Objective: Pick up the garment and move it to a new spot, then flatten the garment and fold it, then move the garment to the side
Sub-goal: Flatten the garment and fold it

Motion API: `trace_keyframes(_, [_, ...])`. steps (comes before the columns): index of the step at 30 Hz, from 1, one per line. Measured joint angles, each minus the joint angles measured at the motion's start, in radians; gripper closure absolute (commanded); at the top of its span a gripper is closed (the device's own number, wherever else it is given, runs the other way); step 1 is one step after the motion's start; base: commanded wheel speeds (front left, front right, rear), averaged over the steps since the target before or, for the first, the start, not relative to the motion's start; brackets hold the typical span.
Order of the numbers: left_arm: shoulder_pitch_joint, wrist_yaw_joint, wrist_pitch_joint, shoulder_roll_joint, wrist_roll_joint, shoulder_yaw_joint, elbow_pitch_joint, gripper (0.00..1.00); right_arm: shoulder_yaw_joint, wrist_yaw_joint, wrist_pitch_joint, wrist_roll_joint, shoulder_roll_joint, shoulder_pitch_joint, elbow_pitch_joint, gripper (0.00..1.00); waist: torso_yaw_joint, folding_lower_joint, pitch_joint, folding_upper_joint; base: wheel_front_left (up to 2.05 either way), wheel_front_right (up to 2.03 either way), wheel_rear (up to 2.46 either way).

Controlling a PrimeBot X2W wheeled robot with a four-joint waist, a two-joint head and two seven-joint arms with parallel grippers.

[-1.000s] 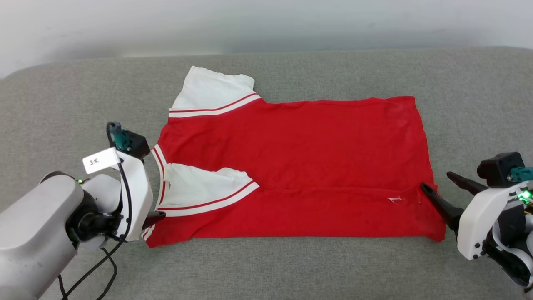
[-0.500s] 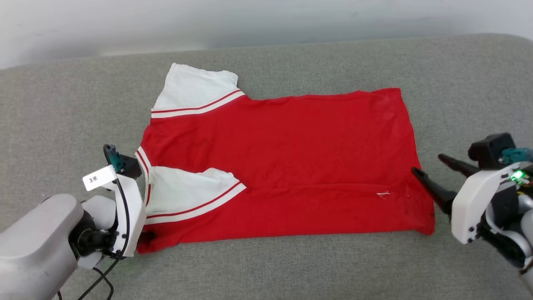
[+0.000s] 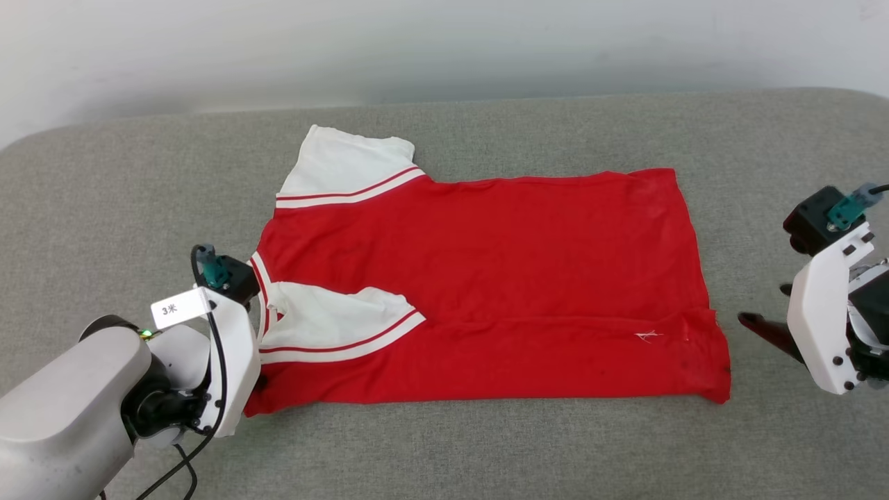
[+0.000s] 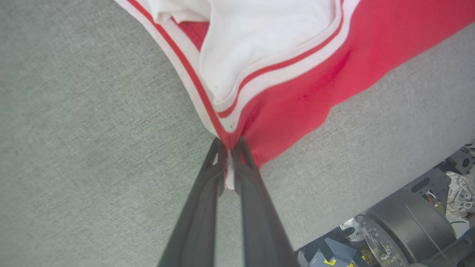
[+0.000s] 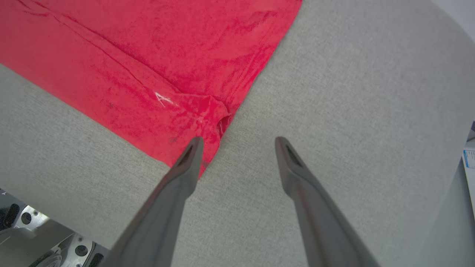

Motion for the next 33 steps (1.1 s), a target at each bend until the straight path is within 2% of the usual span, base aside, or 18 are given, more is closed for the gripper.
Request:
trace_keyframes(5, [-0.001,0.002,-0.010,0.005,0.016,0.000,-0.053,1.00,0.006,0.000,0.094,0.019,0.018,-0.004,0.066,0.00,0.010,0.0000,0.024,0.0000,0.00,0.00,0.00])
trace_keyframes(13, [-0.030,0.009,-0.015,0.002,0.042,-0.001,-0.094,1.00,-0.009,0.000,0.090,0.015,0.127,0.006,0.197,0.00,0.036,0.0001,0.085,0.0000,0.00,0.00,0.00])
trace_keyframes(15, [-0.037,0.009,-0.018,-0.001,0.047,-0.002,-0.099,1.00,0.015,0.000,0.077,0.012,0.154,0.026,0.238,0.00,0.051,0.0001,0.110,0.0000,0.00,0.00,0.00])
trace_keyframes(19, [-0.037,0.009,-0.024,-0.002,0.047,-0.004,-0.095,1.00,0.044,-0.004,0.049,0.007,0.152,0.025,0.254,0.00,0.059,0.0000,0.121,0.0000,0.00,0.00,0.00])
trace_keyframes(20, [-0.035,0.009,-0.026,-0.002,0.046,-0.005,-0.091,1.00,0.052,-0.004,0.033,0.007,0.150,0.025,0.255,0.58,0.059,0.0001,0.119,0.0000,0.00,0.00,0.00])
trace_keyframes(21, [-0.034,0.008,-0.027,-0.004,0.042,-0.006,-0.087,1.00,0.060,-0.004,0.019,0.007,0.147,0.025,0.258,1.00,0.058,0.0000,0.114,0.0000,0.00,0.00,0.00])
trace_keyframes(26, [-0.006,0.005,-0.044,-0.001,0.019,-0.005,-0.073,1.00,0.096,-0.002,-0.040,0.024,0.139,0.021,0.253,1.00,0.051,0.0001,0.071,0.0000,0.00,0.00,0.00])
trace_keyframes(33, [0.052,0.005,-0.049,0.034,-0.017,-0.006,-0.105,1.00,0.112,0.000,-0.082,0.091,0.059,0.066,0.194,1.00,0.042,0.0001,-0.016,0.0000,0.00,0.00,0.00])
